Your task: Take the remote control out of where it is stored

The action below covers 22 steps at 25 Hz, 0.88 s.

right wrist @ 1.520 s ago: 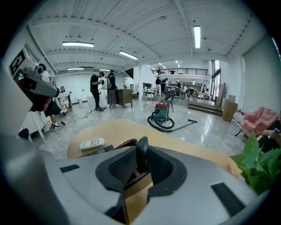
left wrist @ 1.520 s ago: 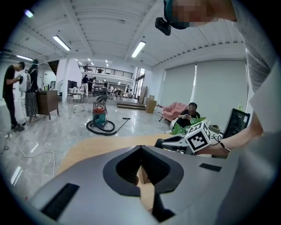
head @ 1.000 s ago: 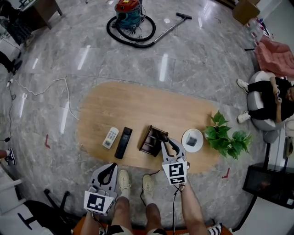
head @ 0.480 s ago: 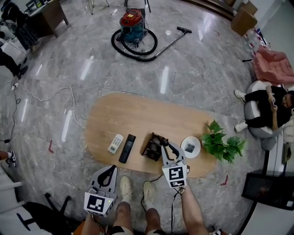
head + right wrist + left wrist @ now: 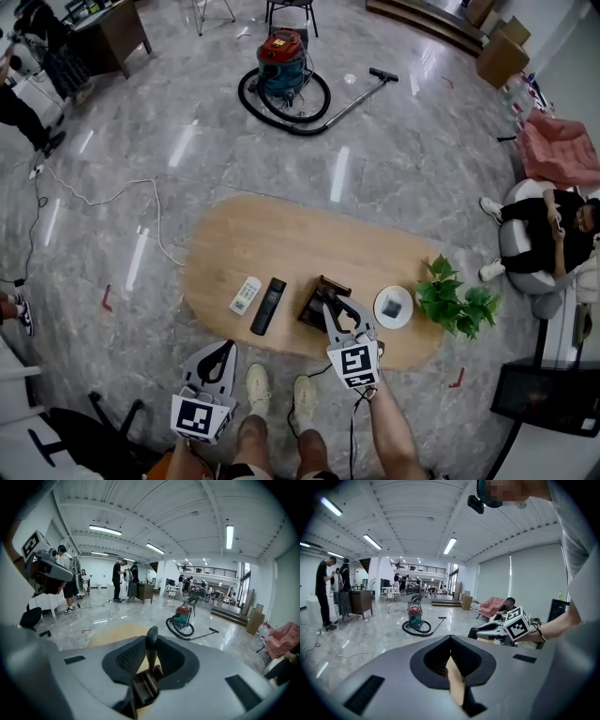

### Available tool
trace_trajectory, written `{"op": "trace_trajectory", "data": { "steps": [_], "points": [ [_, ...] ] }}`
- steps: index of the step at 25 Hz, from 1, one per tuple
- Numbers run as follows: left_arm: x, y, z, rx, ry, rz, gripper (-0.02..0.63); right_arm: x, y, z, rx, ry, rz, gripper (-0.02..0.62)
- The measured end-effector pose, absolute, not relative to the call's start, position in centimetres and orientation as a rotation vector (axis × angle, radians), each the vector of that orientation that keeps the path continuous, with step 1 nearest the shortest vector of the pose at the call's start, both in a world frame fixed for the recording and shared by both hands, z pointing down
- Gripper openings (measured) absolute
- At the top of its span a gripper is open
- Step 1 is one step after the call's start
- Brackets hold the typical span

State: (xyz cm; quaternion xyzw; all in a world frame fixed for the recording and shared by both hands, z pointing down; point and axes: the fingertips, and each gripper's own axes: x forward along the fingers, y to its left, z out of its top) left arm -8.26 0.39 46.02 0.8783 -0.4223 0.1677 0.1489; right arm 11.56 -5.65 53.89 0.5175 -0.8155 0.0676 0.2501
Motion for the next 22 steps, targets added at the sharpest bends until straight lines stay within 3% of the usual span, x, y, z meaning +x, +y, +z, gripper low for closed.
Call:
{"op": "trace_trajectory", "data": {
  "steps": [22],
  "points": [
    [-12.6,2.0,51.7,2.427,-1.245,0.496,0.006,5.6,-5.1,60.2,1.254,-2.249,0.213,0.083]
  ]
}}
